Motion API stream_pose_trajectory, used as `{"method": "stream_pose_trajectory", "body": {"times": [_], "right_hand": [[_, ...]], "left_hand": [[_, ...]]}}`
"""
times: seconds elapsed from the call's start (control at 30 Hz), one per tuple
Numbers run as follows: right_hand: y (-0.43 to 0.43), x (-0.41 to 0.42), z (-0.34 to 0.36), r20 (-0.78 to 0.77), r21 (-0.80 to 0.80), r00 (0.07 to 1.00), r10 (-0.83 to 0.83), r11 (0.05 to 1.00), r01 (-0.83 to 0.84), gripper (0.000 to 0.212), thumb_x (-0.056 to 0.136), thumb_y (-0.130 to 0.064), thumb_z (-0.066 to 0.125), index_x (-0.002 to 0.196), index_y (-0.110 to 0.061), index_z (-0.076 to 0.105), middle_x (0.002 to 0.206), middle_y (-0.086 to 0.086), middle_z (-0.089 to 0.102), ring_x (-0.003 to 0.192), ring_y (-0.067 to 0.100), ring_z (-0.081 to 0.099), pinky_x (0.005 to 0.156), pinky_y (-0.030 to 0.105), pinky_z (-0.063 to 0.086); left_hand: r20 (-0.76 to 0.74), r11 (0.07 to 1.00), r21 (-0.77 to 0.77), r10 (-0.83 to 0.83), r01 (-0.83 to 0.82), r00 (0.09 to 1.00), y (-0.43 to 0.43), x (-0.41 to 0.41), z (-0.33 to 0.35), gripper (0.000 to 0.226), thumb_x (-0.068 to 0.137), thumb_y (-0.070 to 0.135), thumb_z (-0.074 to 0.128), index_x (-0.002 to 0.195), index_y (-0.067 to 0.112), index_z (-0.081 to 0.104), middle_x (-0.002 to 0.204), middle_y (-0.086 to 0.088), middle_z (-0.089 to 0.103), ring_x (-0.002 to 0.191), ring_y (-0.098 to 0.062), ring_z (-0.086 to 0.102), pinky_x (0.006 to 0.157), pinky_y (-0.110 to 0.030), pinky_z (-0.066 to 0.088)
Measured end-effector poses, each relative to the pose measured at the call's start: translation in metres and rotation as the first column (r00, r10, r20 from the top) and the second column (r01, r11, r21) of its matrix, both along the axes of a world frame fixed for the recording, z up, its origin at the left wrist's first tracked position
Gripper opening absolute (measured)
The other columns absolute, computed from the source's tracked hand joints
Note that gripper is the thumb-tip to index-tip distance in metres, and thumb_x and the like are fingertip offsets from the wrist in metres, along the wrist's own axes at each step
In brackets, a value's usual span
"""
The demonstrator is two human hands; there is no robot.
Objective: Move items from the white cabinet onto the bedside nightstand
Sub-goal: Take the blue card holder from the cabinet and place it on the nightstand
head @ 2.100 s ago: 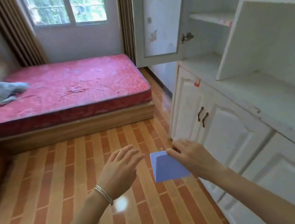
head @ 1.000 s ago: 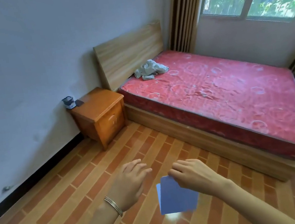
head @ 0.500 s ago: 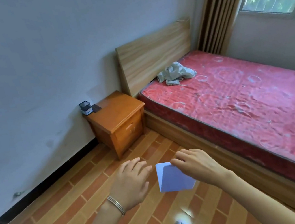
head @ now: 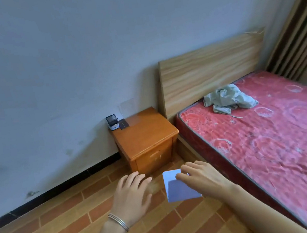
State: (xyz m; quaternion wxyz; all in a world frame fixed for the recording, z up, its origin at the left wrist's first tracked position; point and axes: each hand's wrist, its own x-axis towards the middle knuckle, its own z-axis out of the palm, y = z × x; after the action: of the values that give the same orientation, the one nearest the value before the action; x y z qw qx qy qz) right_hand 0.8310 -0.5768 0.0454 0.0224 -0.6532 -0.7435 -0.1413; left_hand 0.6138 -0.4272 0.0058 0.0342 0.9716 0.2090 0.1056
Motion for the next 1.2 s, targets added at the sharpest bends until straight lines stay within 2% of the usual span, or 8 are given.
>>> {"method": "stream_pose_trajectory", "body": {"times": [0.17,0.33,0.47,0.57,0.73,0.93,1.13,1.2], "right_hand": [[0.066,0.065,-0.012,-0.041,-0.022,0.998,0.043,0.999,-0.043,0.037,0.054,0.003,0.073,0.083,-0.016,0.059,0.069,-0.002,0.051,0.058,0.018,0.049,0.041,0.028,0.037],[0.148,0.113,-0.024,-0.188,-0.054,0.976,0.106,0.992,-0.118,0.018,0.078,-0.011,0.065,0.092,-0.021,0.059,0.076,-0.005,0.055,0.067,0.017,0.055,0.048,0.027,0.044],[0.218,0.143,-0.03,-0.305,-0.107,0.947,0.104,0.984,-0.143,0.024,0.076,-0.014,0.073,0.094,-0.023,0.06,0.082,-0.005,0.059,0.07,0.016,0.058,0.047,0.024,0.041],[0.271,0.163,-0.03,-0.341,-0.151,0.935,0.096,0.976,-0.155,0.02,0.08,-0.015,0.07,0.095,-0.024,0.06,0.084,-0.006,0.061,0.071,0.015,0.058,0.048,0.022,0.038],[0.354,0.194,-0.034,-0.313,-0.155,0.941,0.129,0.971,-0.184,0.02,0.075,-0.015,0.075,0.09,-0.022,0.064,0.075,-0.005,0.06,0.06,0.014,0.058,0.044,0.018,0.028],[0.436,0.227,-0.058,-0.244,-0.159,0.952,0.187,0.96,-0.229,0.027,0.064,-0.013,0.084,0.082,-0.022,0.066,0.07,-0.004,0.06,0.058,0.016,0.057,0.038,0.021,0.039],[0.502,0.277,-0.089,-0.215,-0.194,0.953,0.212,0.948,-0.254,0.032,0.059,-0.013,0.087,0.08,-0.021,0.064,0.065,-0.005,0.057,0.053,0.015,0.053,0.037,0.02,0.032],[0.52,0.3,-0.105,-0.233,-0.209,0.949,0.21,0.943,-0.26,0.032,0.059,-0.012,0.086,0.08,-0.021,0.064,0.065,-0.004,0.056,0.052,0.015,0.052,0.036,0.021,0.034]], "left_hand": [[-0.024,0.994,-0.025,0.109,-0.109,0.994,0.039,0.033,-0.001,0.047,0.08,0.046,0.041,0.111,0.024,0.069,0.11,0.004,0.067,0.108,-0.02,0.059,0.09,-0.041,0.047],[-0.048,0.983,-0.052,0.176,-0.179,0.983,0.098,0.061,-0.016,0.046,0.079,0.045,0.041,0.109,0.025,0.069,0.109,0.005,0.067,0.107,-0.018,0.06,0.089,-0.04,0.048],[-0.051,0.978,-0.071,0.191,-0.194,0.98,0.164,0.091,-0.03,0.046,0.078,0.044,0.041,0.109,0.025,0.069,0.109,0.005,0.067,0.107,-0.018,0.059,0.09,-0.038,0.048],[-0.054,0.977,-0.104,0.183,-0.187,0.982,0.214,0.117,-0.031,0.046,0.078,0.044,0.041,0.109,0.025,0.069,0.109,0.005,0.067,0.108,-0.017,0.058,0.09,-0.038,0.048],[-0.068,0.981,-0.129,0.139,-0.147,0.988,0.29,0.154,-0.037,0.046,0.078,0.043,0.041,0.109,0.025,0.069,0.109,0.005,0.066,0.108,-0.018,0.058,0.091,-0.038,0.048],[-0.107,0.971,-0.177,0.146,-0.163,0.983,0.347,0.188,-0.054,0.045,0.077,0.043,0.04,0.109,0.026,0.068,0.108,0.006,0.066,0.107,-0.017,0.059,0.089,-0.038,0.049],[-0.148,0.961,-0.191,0.175,-0.202,0.973,0.392,0.231,-0.082,0.046,0.076,0.044,0.039,0.107,0.028,0.069,0.107,0.007,0.067,0.105,-0.016,0.06,0.086,-0.036,0.051],[-0.172,0.957,-0.191,0.187,-0.218,0.967,0.405,0.25,-0.094,0.046,0.076,0.044,0.039,0.106,0.028,0.069,0.106,0.007,0.067,0.103,-0.016,0.061,0.085,-0.035,0.051]]}}
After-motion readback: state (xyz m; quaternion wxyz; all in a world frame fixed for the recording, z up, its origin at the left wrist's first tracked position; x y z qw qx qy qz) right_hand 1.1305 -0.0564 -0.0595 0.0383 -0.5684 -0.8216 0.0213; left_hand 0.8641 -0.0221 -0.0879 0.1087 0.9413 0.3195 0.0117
